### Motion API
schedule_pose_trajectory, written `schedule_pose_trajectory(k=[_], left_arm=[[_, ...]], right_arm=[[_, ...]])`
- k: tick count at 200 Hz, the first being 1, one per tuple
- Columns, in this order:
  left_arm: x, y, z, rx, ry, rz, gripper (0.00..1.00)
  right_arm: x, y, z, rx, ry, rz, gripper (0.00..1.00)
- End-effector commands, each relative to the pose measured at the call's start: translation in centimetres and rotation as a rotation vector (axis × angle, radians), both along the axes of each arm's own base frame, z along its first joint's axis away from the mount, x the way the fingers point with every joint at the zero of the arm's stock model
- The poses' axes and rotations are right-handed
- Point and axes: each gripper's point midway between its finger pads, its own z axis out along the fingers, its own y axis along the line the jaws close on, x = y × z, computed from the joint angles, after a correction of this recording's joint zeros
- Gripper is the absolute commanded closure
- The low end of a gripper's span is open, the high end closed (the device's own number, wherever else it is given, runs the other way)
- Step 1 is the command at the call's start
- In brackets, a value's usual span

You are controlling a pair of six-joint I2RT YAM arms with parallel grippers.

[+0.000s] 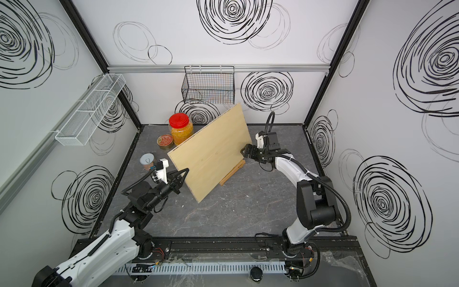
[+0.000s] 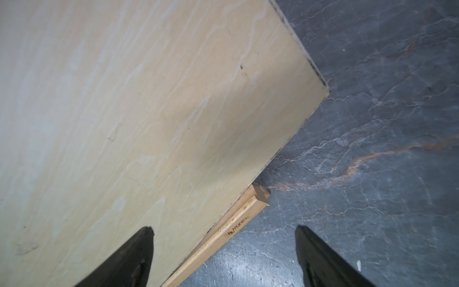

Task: Disassemble the easel
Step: Pick up the drawing board from the easel.

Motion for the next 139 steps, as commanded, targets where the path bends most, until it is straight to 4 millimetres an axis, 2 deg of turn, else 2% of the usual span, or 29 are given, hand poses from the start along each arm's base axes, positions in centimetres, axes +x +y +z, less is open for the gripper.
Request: schedule_pose_trajectory(k=[1, 36, 89, 139], left_arm=[[-1.1, 1.0, 8.5, -0.178, -0.271, 0.038, 1.0], [-1.3, 0.6, 9.2, -0.239, -0.274, 0.033, 1.0], [-1.8, 1.1, 11.1, -0.298, -0.313, 0.076, 1.0], [-2.1, 2.2, 12.8, -0.407, -0.33, 0.117, 1.0]], right_arm=[[-0.2, 0.4, 0.7, 0.016, -0.015, 0.011, 0.08], [-0.2, 0.6, 0.5, 0.021, -0.013, 0.016, 0.08], [-0.4, 0.9, -0.3, 0.021, 0.005, 0.028, 0.08], [-0.2, 0.9, 0.5, 0.021, -0.017, 0.026, 0.08]])
